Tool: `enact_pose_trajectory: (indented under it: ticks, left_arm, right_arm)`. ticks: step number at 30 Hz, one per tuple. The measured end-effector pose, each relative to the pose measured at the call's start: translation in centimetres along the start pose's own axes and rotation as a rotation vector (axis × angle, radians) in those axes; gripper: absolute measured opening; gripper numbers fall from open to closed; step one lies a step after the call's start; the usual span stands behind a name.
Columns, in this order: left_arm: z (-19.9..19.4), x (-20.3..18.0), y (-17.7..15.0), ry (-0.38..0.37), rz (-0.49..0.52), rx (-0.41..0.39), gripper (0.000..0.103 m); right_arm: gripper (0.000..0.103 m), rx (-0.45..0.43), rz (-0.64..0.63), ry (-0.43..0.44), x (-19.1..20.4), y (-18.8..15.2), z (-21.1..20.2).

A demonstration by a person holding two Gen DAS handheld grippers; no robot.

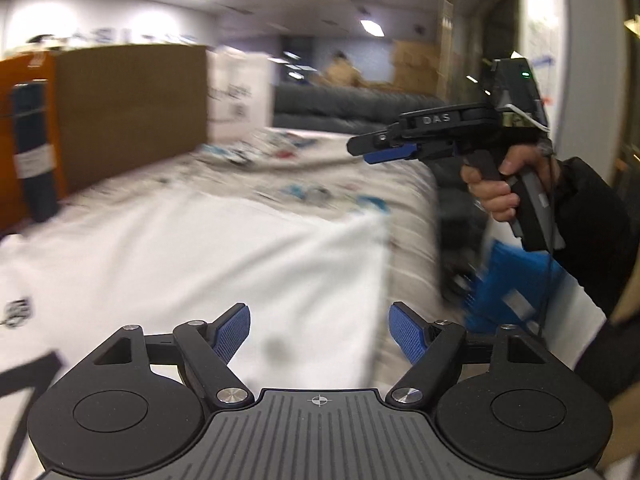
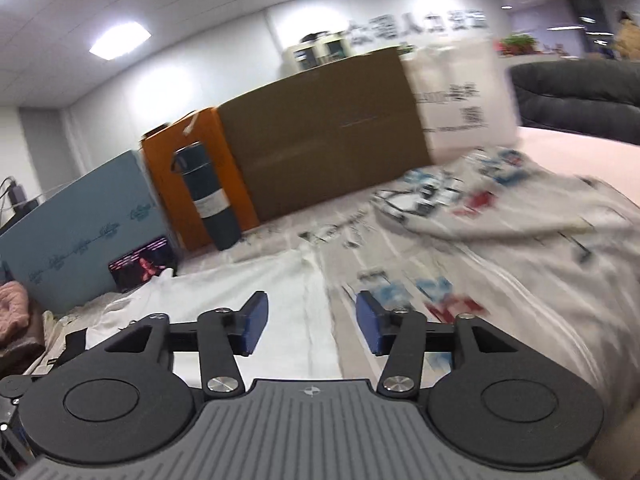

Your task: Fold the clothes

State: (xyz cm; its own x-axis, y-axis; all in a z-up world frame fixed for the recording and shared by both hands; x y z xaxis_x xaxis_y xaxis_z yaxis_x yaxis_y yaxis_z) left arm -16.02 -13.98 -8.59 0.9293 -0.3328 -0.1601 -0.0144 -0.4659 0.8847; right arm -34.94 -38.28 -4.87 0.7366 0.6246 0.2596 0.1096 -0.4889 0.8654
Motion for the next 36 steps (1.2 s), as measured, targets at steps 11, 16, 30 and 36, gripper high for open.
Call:
enact_pose_trajectory:
  ticks: [11,16,30,36]
  left_arm:
    - [-3.4,5.6,0.1,0.138,-0.181,-0.188,0.080]
    - [-3.8,6.8,0.0,0.151,-0.230,-0.214,0.081]
    - [-3.7,7.2,-0.6,0.159,-0.258,-0.198,0.081]
    - [-4.1,7.2,-0.6,0.178,-0.251,-0.214,0.085]
  right_arm:
    - [0.060,0.250,0.005,0.009,4.5,5.3,21.4]
    - [0.026,0.311,-0.086,-0.041,5.5,3.3,25.7]
    - [0.020,0.165,-0.319,-0.079,6.9,3.4,27.0]
    - [0.033,0.126,-0.255,-0.062,5.6,4.7,21.4]
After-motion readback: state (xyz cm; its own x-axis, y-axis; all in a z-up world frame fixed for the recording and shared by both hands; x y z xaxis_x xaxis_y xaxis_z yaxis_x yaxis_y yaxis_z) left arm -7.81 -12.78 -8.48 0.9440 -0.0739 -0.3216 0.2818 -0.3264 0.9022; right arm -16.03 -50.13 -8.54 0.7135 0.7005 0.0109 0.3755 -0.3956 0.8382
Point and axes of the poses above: each gripper's, at about its wrist camera, not at the fingertips, and z roughly the way its jaws point, x to its left, y to its top, the point moved 3 cm from there along z, roughly the way its jaws point, and after that the axes turned 12 degrees about -y, right-handed, at the moved point
